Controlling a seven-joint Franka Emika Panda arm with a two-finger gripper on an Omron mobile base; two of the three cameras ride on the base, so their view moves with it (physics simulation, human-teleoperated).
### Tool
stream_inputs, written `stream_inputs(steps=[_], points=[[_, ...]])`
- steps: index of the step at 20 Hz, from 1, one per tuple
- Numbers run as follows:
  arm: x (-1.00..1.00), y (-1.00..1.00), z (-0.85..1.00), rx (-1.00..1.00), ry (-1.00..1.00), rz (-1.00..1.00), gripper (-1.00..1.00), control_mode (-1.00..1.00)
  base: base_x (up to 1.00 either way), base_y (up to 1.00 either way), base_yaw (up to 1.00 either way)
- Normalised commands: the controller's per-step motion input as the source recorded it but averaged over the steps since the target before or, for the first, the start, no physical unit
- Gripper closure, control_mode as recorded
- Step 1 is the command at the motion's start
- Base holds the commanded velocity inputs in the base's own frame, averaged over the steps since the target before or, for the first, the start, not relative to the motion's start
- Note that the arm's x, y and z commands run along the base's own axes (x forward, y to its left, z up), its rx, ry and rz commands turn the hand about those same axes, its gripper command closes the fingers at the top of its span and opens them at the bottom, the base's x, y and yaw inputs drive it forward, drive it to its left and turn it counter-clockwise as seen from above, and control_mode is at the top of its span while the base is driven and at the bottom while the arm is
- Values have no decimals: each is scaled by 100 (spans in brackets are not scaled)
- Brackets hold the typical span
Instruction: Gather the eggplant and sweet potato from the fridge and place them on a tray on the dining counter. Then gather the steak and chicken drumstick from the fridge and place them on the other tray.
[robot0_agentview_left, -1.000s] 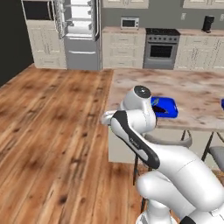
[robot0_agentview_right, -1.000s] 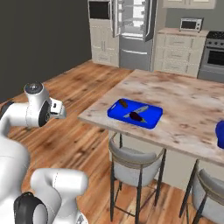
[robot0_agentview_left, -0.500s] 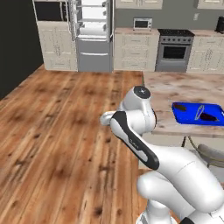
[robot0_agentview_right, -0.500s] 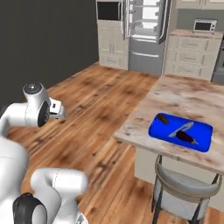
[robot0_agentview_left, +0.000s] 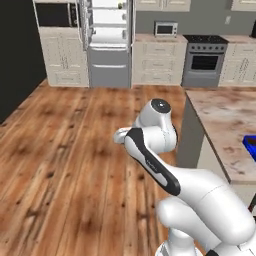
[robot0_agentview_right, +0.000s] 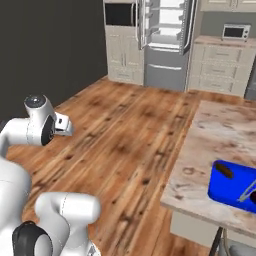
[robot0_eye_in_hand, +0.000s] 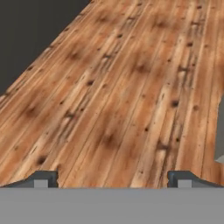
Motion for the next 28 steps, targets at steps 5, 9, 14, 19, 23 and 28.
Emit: stream_inputs(steps=[5,9,14,19,23,28], points=[[0,0,0,0,0,0,-100,100,100,50,-22],[0,0,0,0,0,0,-100,100,99,65,-27],[0,0,0,0,0,0,-100,100,98,77,-25],[0,0,0,0,0,0,-100,100,99,83,-24],[0,0,0,0,0,0,-100,100,95,85,-24],[0,0,0,0,0,0,-100,100,98,59,-13]])
